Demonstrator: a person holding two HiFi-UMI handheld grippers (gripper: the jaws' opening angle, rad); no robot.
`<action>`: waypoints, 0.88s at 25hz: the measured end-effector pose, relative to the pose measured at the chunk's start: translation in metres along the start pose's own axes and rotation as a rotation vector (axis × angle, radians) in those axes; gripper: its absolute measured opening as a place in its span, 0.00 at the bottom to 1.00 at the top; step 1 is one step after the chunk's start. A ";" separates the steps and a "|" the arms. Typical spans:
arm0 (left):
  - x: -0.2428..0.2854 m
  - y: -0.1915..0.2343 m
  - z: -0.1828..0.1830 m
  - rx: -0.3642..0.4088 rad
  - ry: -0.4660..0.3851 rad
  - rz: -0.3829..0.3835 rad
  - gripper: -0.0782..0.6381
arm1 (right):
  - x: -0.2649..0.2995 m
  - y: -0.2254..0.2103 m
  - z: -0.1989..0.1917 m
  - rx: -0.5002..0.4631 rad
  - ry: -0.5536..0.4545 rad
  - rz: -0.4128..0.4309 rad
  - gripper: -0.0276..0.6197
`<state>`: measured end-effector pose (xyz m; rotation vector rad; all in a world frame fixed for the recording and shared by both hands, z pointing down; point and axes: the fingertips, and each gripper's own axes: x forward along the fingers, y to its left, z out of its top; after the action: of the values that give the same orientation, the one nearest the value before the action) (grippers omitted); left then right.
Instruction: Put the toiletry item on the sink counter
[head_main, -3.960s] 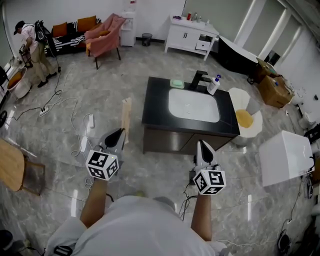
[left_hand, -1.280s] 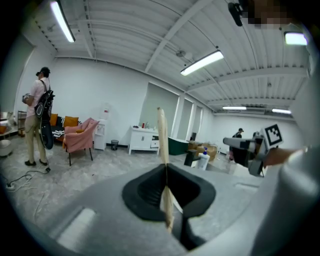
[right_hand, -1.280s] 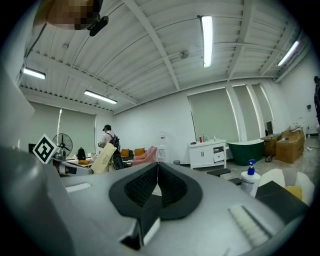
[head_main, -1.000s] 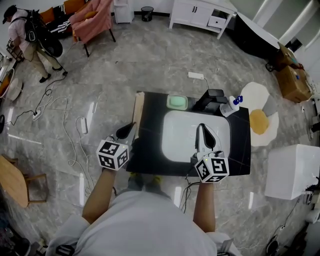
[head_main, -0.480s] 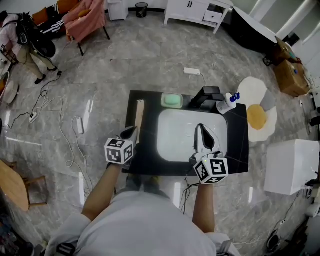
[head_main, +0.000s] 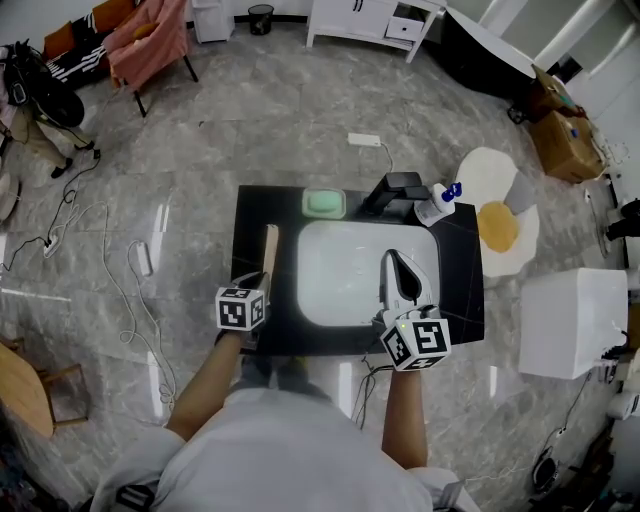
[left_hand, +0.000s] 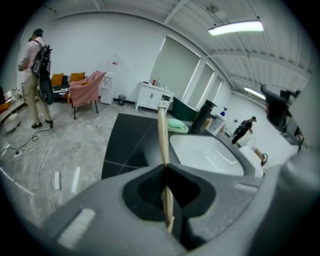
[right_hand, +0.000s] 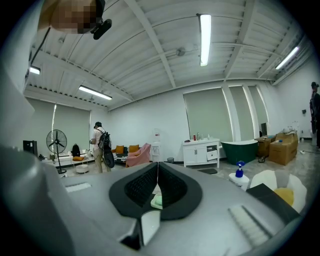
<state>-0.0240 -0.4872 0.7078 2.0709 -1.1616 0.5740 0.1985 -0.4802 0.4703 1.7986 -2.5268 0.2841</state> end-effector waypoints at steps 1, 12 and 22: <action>0.002 -0.001 -0.003 -0.001 0.007 -0.001 0.12 | -0.001 -0.002 0.000 -0.002 0.001 -0.004 0.05; 0.014 0.010 -0.015 -0.019 0.058 0.039 0.12 | -0.002 -0.010 -0.006 0.003 0.020 -0.019 0.05; 0.005 0.023 -0.006 0.000 0.033 0.071 0.17 | -0.005 -0.004 0.000 -0.004 0.016 -0.031 0.05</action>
<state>-0.0421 -0.4940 0.7229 2.0197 -1.2198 0.6388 0.2038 -0.4764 0.4697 1.8247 -2.4854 0.2908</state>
